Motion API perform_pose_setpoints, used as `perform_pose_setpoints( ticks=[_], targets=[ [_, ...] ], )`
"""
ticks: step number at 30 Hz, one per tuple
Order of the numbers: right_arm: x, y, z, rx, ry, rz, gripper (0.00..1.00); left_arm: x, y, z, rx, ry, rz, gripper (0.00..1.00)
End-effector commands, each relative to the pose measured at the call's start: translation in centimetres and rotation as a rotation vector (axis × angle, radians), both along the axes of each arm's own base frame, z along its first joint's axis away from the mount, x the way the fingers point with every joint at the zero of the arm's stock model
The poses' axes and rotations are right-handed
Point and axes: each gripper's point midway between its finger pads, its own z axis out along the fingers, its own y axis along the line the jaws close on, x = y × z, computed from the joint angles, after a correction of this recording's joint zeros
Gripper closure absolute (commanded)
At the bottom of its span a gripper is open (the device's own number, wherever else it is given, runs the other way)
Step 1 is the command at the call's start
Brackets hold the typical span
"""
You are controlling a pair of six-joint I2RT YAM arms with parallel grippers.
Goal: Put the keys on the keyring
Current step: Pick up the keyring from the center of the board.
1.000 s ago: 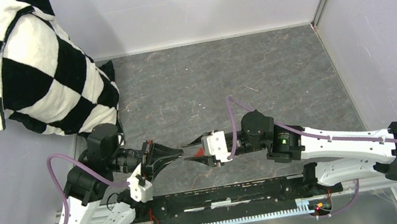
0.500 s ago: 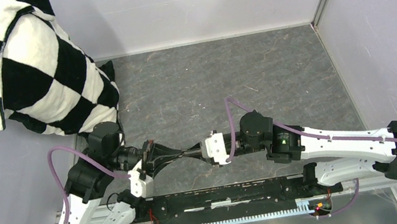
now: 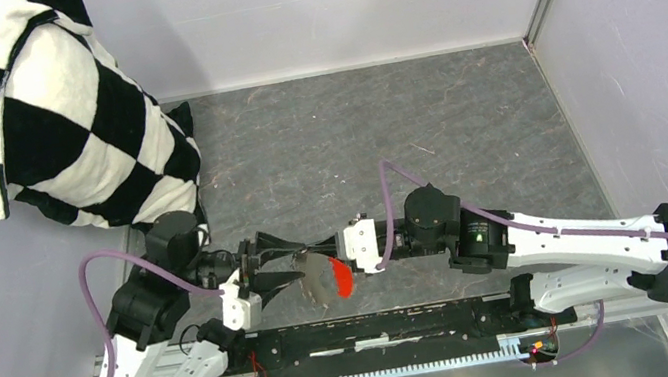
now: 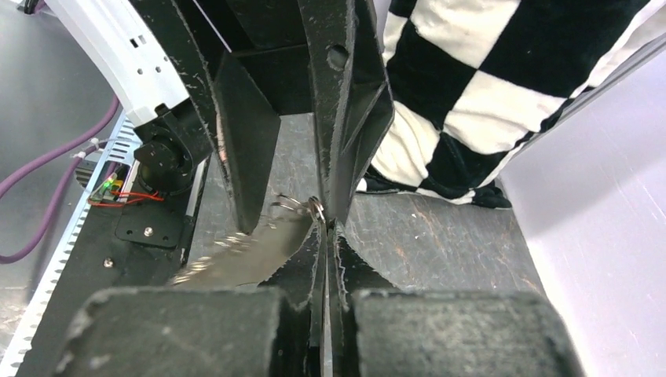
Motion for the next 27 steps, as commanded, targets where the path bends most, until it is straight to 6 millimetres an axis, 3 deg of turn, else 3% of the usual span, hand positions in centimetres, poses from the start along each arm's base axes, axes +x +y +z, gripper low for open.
perform_pose_setpoints(
  ticks=[1,4,10,20,27],
  targets=[
    [-0.6,-0.1,0.4,-0.02,0.027,0.013,1.0,1.6,0.3,2.1,-0.06,-0.041,0.12,0.44],
    [-0.4,0.1,-0.1,-0.054,0.038,0.006,1.0,1.5,0.5,3.0,-0.109,-0.038,0.152,0.47],
    [-0.3,0.3,-0.8,-0.099,0.05,-0.001,1.0,1.6,0.6,3.0,-0.11,0.028,0.189,0.58],
    [-0.1,0.6,-1.0,-0.135,0.059,-0.017,1.0,-0.3,0.9,-0.7,0.079,0.208,0.095,0.62],
    [0.1,0.7,-1.2,-0.148,0.059,-0.029,1.0,-0.6,0.9,-1.5,0.117,0.287,0.088,0.62]
  ],
)
